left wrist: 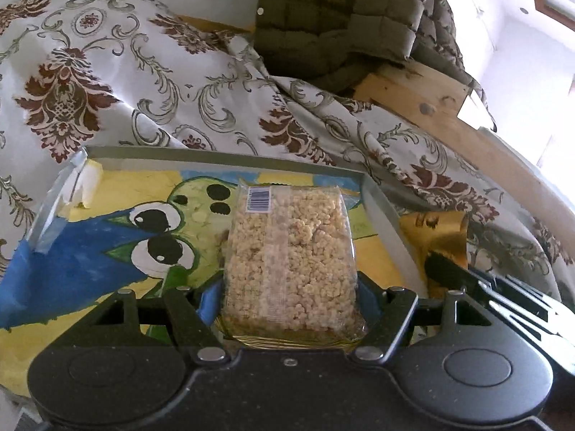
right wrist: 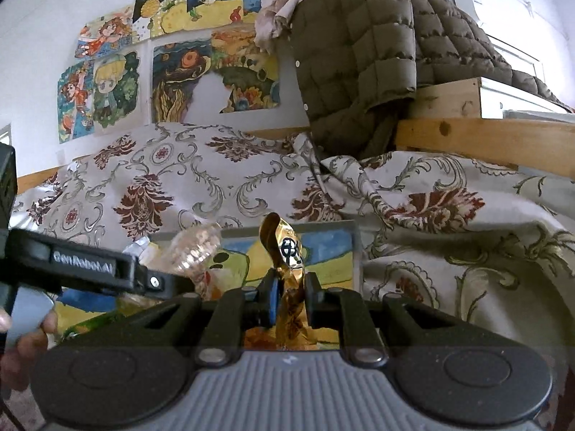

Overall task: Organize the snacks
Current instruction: 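Lower both snacks into the tray and open both grippers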

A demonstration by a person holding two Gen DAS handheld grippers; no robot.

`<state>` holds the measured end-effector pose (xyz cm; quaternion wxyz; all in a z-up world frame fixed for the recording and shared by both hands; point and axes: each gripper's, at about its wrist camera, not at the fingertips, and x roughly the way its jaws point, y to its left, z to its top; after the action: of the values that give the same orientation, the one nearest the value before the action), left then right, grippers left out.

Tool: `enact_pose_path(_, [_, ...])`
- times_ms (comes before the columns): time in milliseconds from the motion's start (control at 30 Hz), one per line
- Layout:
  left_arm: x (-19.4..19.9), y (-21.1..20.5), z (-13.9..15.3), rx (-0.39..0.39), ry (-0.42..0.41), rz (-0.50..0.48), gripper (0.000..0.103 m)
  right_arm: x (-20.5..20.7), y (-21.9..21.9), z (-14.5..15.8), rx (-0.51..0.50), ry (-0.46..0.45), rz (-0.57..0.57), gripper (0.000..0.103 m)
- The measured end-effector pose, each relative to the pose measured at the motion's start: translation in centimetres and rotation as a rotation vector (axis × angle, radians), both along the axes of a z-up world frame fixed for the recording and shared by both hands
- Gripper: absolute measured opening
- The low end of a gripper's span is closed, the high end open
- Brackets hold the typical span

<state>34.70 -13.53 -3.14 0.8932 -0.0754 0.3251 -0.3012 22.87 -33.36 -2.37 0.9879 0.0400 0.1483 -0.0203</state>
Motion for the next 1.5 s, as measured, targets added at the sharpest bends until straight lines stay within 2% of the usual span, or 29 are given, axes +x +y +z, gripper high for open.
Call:
enact_pose_path(333, [0.7, 0.2, -0.8, 0.002, 0.011, 0.014, 0.075, 0.9, 0.3, -1.3, 0.007, 0.054, -0.003, 0.017])
enact_pose_path(533, [0.7, -0.2, -0.7, 0.033, 0.014, 0.02, 0.075, 1.1, 0.3, -1.7, 0.018, 0.088, -0.007, 0.019])
enact_pose_path(600, [0.6, -0.1, -0.7, 0.034, 0.027, 0.027, 0.075, 1.0, 0.3, -1.6, 0.021, 0.091, -0.001, 0.023])
enact_pose_path(667, [0.6, 0.0, -0.6, 0.032, 0.038, 0.03, 0.076, 0.9, 0.3, -1.5, 0.026, 0.089, 0.004, 0.033])
enact_pose_path(833, [0.3, 0.3, 0.2, 0.014, 0.046, 0.043, 0.082, 0.5, 0.6, -1.0, 0.028, 0.077, 0.013, 0.041])
enact_pose_path(967, [-0.5, 0.4, 1.1, 0.024, 0.019, 0.06, 0.086, 0.0, 0.7, -0.2, 0.024, 0.056, 0.014, 0.053])
enact_pose_path(1100, [-1.4, 0.8, 2.2, 0.041, -0.008, 0.091, 0.092, -0.6, 0.7, 0.7, 0.021, 0.029, 0.014, 0.058])
enact_pose_path(1167, [-1.9, 1.4, 2.8, 0.037, -0.029, 0.107, 0.095, -1.0, 0.7, 1.2, 0.018, 0.013, 0.015, 0.065])
enact_pose_path(1333, [-3.8, 3.0, 4.4, 0.018, -0.076, 0.159, 0.101, -1.8, 0.8, 2.4, 0.027, -0.015, 0.019, 0.072])
enact_pose_path(1500, [-6.2, 4.3, 5.9, 0.012, -0.112, 0.21, 0.102, -3.1, 1.2, 3.9, 0.03, -0.056, 0.03, 0.087])
